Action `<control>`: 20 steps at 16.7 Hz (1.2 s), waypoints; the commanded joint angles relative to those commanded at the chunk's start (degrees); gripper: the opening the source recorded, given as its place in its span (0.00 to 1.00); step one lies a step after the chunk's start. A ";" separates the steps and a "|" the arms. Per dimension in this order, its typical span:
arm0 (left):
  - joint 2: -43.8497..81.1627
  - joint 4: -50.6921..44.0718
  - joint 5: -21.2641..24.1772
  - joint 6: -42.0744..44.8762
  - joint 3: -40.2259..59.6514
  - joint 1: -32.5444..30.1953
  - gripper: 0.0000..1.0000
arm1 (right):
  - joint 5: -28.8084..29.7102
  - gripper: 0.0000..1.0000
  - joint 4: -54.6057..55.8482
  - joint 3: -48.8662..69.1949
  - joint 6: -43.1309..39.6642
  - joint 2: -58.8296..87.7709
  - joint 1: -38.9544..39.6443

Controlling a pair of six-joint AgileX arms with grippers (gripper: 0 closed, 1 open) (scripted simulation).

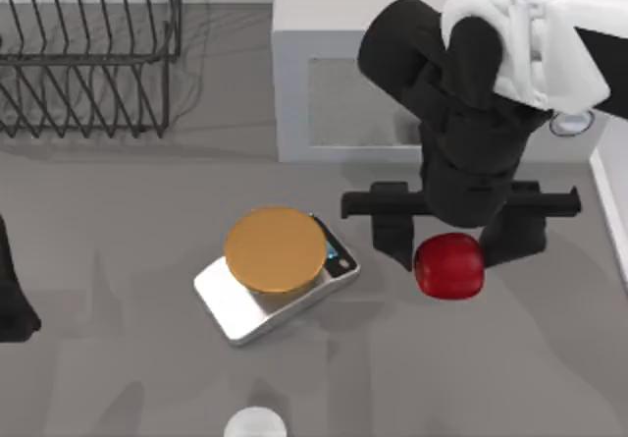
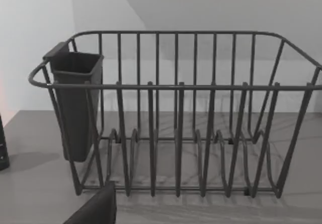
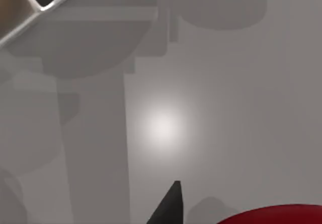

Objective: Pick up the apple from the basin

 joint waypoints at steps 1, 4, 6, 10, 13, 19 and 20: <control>0.00 0.00 0.00 0.00 0.00 0.00 1.00 | 0.01 0.00 3.42 -2.53 0.03 0.40 0.05; 0.00 0.00 0.00 0.00 0.00 0.00 1.00 | 0.04 0.00 11.57 -9.56 0.11 1.49 0.19; 0.00 0.00 0.00 0.00 0.00 0.00 1.00 | 0.05 0.00 14.01 -11.90 0.18 2.04 0.29; 0.00 0.00 0.00 0.00 0.00 0.00 1.00 | 0.05 0.00 14.30 -12.17 0.20 2.13 0.31; 0.00 0.00 0.00 0.00 0.00 0.00 1.00 | 0.05 0.23 14.30 -12.17 0.20 2.13 0.31; 0.00 0.00 0.00 0.00 0.00 0.00 1.00 | 0.05 0.68 14.30 -12.17 0.20 2.13 0.31; 0.00 0.00 0.00 0.00 0.00 0.00 1.00 | 0.05 0.75 14.30 -12.17 0.20 2.13 0.31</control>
